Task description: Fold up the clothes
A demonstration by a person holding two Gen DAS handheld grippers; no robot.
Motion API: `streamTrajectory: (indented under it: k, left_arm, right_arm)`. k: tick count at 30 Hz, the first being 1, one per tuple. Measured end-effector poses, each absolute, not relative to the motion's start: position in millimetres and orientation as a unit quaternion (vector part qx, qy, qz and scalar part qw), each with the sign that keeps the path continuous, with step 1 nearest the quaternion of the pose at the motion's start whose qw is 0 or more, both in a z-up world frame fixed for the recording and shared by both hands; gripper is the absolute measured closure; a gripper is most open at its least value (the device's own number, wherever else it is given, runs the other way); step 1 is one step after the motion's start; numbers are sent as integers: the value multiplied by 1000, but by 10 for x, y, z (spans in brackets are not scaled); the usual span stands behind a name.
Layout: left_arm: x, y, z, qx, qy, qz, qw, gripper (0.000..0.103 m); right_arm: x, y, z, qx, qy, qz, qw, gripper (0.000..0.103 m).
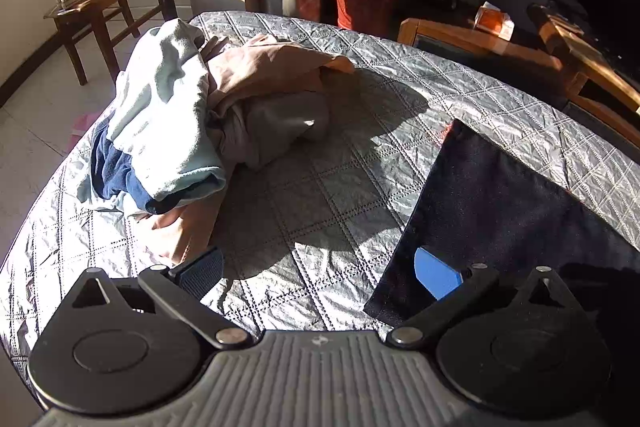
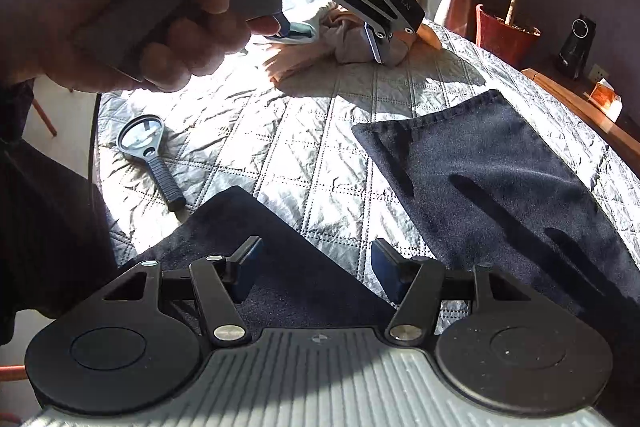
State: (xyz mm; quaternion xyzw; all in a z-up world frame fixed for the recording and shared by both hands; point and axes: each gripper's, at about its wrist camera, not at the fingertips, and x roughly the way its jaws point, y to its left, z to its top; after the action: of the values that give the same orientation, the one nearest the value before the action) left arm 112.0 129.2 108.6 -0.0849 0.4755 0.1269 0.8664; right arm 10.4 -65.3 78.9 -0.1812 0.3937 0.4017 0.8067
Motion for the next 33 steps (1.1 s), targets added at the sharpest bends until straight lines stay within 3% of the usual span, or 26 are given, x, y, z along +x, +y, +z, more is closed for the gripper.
streamTrajectory:
  k: [3, 4, 5, 7, 8, 11, 16, 19, 21, 26, 29, 33]
  left_arm:
    - [1128, 1297, 1082, -85, 475, 127, 866, 1]
    - [1130, 1299, 1082, -85, 476, 127, 866, 1]
    - [1130, 1298, 1083, -85, 476, 126, 866, 1]
    - [1133, 1296, 1084, -83, 476, 124, 867, 1]
    - [1133, 1297, 1085, -83, 476, 124, 867, 1]
    - [1124, 1304, 1092, -87, 475, 125, 867, 1]
    - [1120, 1314, 1094, -88, 475, 127, 866, 1]
    - [1120, 1305, 1099, -89, 475, 126, 866, 1]
    - [1119, 1290, 1100, -87, 475, 124, 867, 1]
    - [1126, 1349, 1104, -95, 473, 131, 866, 1]
    - [1120, 1377, 1113, -99, 471, 135, 866, 1]
    - [1120, 1352, 1097, -88, 474, 132, 866, 1]
  right_arm:
    - [333, -535, 529, -170, 448, 410, 776, 38]
    - [391, -498, 442, -170, 466, 414, 763, 49]
    - [366, -464, 387, -186, 476, 422, 749, 70]
    - [260, -452, 393, -211, 464, 433, 744, 83]
    - [212, -468, 418, -213, 461, 439, 742, 100]
    - [106, -557, 575, -212, 427, 432, 765, 100]
    - [-114, -798, 1175, -156, 273, 335, 888, 99]
    - [-189, -663, 1002, -220, 305, 344, 860, 76]
    - [-271, -575, 833, -278, 302, 326, 852, 73]
    - [-437, -547, 822, -223, 312, 342, 858, 63]
    - [-633, -381, 720, -252, 305, 380, 836, 46]
    - [-631, -149, 449, -264, 339, 398, 811, 45]
